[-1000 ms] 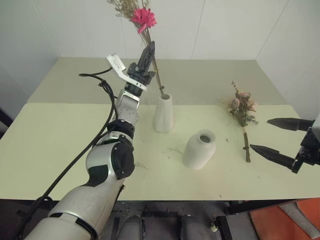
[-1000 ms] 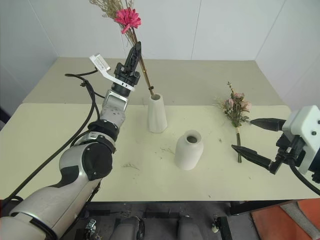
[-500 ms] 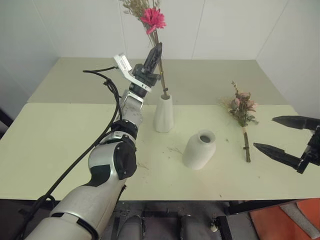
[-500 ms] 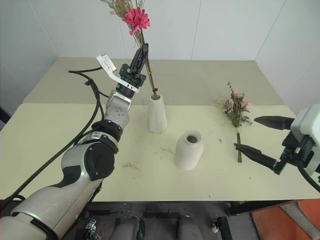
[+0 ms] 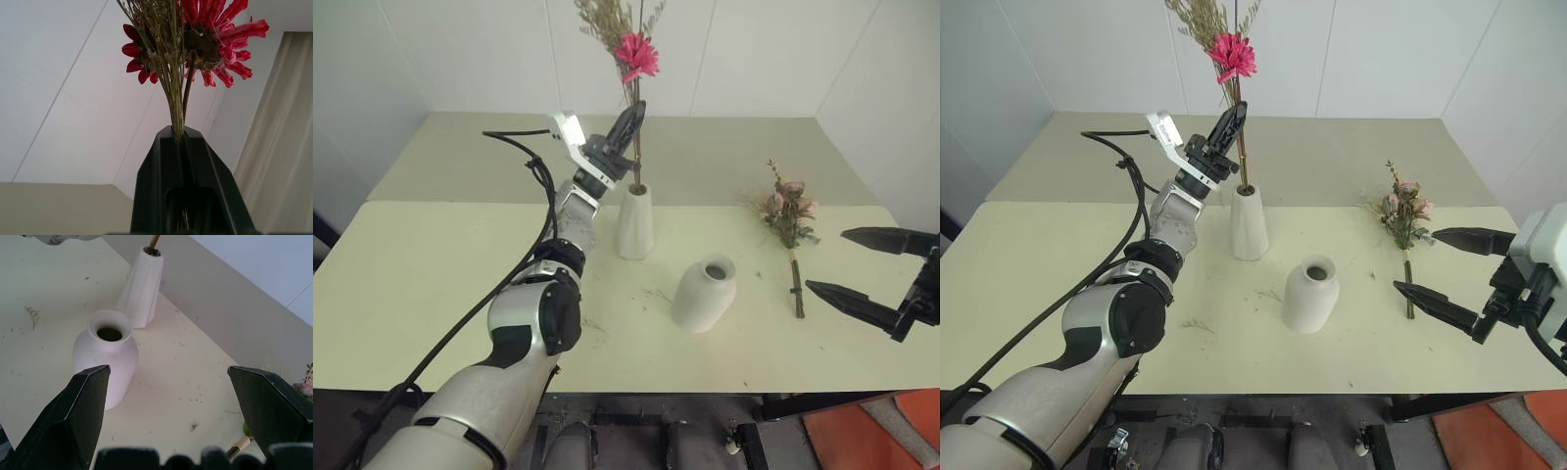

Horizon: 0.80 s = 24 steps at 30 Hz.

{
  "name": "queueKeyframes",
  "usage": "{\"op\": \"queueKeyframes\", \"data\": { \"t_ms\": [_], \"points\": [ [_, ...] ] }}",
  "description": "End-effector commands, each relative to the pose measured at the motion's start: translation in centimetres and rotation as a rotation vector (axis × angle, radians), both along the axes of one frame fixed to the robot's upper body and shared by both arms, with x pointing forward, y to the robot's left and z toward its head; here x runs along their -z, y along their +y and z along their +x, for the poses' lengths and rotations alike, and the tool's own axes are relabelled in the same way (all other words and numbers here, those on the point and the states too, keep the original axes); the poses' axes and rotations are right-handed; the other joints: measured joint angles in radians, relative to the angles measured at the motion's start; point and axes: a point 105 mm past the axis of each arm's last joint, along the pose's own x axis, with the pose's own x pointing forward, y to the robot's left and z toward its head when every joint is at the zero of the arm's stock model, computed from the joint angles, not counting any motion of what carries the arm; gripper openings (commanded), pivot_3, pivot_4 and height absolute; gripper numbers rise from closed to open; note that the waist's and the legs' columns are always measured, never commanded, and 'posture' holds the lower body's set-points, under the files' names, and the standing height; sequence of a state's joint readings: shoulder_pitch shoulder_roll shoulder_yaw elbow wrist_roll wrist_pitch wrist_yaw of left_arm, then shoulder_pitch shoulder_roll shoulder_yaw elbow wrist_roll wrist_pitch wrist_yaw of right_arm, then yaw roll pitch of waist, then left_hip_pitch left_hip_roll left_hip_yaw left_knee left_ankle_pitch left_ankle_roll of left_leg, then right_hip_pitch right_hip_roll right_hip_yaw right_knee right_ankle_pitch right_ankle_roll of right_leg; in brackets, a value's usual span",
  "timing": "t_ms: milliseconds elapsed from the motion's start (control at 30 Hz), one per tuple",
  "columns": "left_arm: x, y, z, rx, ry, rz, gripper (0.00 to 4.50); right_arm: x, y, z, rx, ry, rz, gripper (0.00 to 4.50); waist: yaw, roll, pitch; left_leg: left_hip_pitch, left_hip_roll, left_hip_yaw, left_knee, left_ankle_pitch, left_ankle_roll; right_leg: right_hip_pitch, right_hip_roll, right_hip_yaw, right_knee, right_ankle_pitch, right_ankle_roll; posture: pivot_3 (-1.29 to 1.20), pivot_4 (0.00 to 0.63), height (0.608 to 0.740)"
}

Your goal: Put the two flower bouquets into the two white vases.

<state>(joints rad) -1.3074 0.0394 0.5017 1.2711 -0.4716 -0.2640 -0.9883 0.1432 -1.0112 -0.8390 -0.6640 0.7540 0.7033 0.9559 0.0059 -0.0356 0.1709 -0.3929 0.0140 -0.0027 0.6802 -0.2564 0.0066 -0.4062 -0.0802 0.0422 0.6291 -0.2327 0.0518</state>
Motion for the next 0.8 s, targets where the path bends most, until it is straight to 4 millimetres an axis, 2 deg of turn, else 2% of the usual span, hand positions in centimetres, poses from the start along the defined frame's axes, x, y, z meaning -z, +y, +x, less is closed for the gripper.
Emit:
{"op": "queueKeyframes", "data": {
  "t_ms": [33, 533, 567, 633, 800],
  "points": [
    [-0.3, 0.0, -0.3, -0.01, -0.057, 0.063, 0.01, -0.9, 0.0, -0.4, 0.013, -0.048, -0.01, 4.5, 0.0, 0.0, 0.0, 0.0, 0.0, 0.0, 0.0, 0.0, 0.0, 0.0, 0.0, 0.0, 0.0, 0.0, 0.0, 0.0, 0.15, 0.74],
    [1.1, -1.2, -1.1, 0.01, -0.107, 0.141, 0.01, -0.7, -0.3, -0.3, 0.021, -0.036, -0.012, 4.5, 0.002, 0.0, 0.0, 0.0, 0.0, 0.0, 0.0, 0.0, 0.0, 0.0, 0.0, 0.0, 0.0, 0.0, 0.0, 0.0, 0.15, 0.74],
    [1.0, -1.1, -1.2, 0.019, -0.111, 0.135, 0.41, -0.7, -0.3, -0.4, 0.022, -0.036, -0.012, 4.5, 0.002, 0.0, 0.0, 0.0, 0.0, 0.0, 0.0, 0.0, 0.0, 0.0, 0.0, 0.0, 0.0, 0.0, 0.0, 0.0, 0.15, 0.74],
    [1.1, -1.0, -1.3, 0.026, -0.117, 0.135, 0.8, -0.7, -0.4, -0.4, 0.023, -0.036, -0.012, 4.5, 0.003, 0.0, 0.0, 0.0, 0.0, 0.0, 0.0, 0.0, 0.0, 0.0, 0.0, 0.0, 0.0, 0.0, 0.0, 0.0, 0.15, 0.74],
    [1.7, 0.0, -1.3, 0.014, -0.126, 0.16, 2.25, -0.5, -0.4, -0.3, 0.025, -0.032, -0.019, 4.5, 0.003, 0.0, 0.0, 0.0, 0.0, 0.0, 0.0, 0.0, 0.0, 0.0, 0.0, 0.0, 0.0, 0.0, 0.0, 0.0, 0.15, 0.74]
  ]
}}
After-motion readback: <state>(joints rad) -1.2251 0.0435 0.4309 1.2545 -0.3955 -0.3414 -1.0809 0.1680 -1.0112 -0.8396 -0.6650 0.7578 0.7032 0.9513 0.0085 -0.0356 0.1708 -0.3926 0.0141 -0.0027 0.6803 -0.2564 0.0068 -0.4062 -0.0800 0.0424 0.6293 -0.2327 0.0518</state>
